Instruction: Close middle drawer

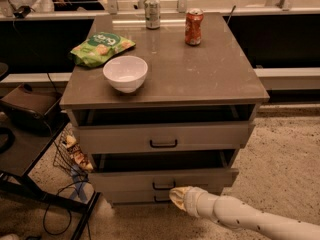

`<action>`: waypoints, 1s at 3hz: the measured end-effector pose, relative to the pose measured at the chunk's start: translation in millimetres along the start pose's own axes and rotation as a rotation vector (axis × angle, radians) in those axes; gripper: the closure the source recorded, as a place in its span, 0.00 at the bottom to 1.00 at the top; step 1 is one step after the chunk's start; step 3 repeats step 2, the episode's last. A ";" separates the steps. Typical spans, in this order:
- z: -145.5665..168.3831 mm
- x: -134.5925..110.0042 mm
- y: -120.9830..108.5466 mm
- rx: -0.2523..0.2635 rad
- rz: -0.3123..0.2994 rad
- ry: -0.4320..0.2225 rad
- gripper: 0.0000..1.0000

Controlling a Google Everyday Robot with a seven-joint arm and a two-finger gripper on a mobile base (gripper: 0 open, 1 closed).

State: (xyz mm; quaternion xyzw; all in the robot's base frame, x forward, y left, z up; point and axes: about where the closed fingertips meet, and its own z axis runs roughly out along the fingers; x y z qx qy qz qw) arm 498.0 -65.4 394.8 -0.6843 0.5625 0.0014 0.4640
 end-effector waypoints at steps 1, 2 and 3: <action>19.1 9.9 -30.1 -0.003 -0.013 -0.024 1.00; 19.1 9.9 -30.1 -0.003 -0.013 -0.024 1.00; 19.1 9.9 -30.1 -0.003 -0.013 -0.024 1.00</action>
Offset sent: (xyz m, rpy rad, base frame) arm 0.2193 0.0059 0.0224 0.0368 -0.0464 0.1088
